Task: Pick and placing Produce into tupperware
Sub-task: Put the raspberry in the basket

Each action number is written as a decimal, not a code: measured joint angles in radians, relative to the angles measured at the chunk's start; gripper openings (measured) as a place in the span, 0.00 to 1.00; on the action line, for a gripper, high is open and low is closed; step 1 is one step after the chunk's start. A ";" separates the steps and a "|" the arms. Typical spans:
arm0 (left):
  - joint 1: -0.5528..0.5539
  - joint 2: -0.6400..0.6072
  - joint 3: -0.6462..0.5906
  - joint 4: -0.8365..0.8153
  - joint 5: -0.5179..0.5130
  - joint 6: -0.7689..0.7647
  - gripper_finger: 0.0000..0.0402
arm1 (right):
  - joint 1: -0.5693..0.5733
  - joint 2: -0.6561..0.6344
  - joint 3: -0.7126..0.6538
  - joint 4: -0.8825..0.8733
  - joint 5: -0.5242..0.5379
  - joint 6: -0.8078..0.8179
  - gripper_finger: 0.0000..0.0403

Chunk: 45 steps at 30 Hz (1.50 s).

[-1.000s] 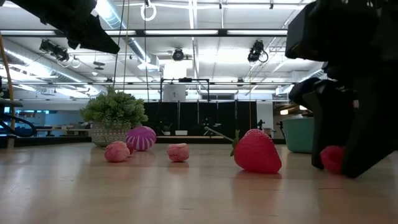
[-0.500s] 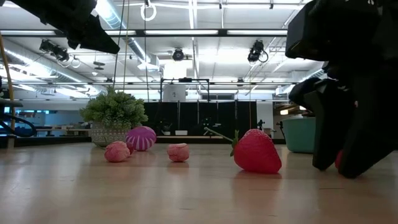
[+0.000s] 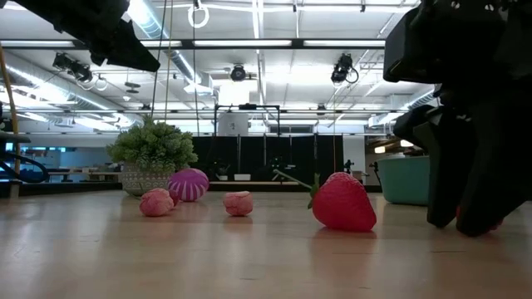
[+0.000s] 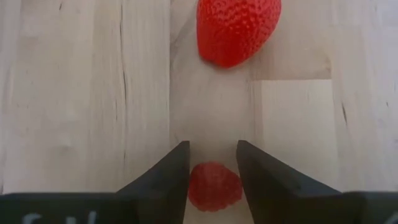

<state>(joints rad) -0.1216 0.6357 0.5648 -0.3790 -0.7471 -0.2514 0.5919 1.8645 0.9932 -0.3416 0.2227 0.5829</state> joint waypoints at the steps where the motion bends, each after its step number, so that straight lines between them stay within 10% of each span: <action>1: 0.000 0.000 0.000 0.000 0.000 0.001 0.27 | 0.000 0.000 0.000 0.000 -0.001 0.000 0.35; 45: 0.000 0.000 0.000 0.000 0.000 0.000 0.27 | -0.011 -0.073 -0.004 -0.155 0.035 0.047 0.47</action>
<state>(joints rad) -0.1216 0.6356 0.5648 -0.3794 -0.7475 -0.2512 0.5812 1.7912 0.9889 -0.4970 0.2577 0.6303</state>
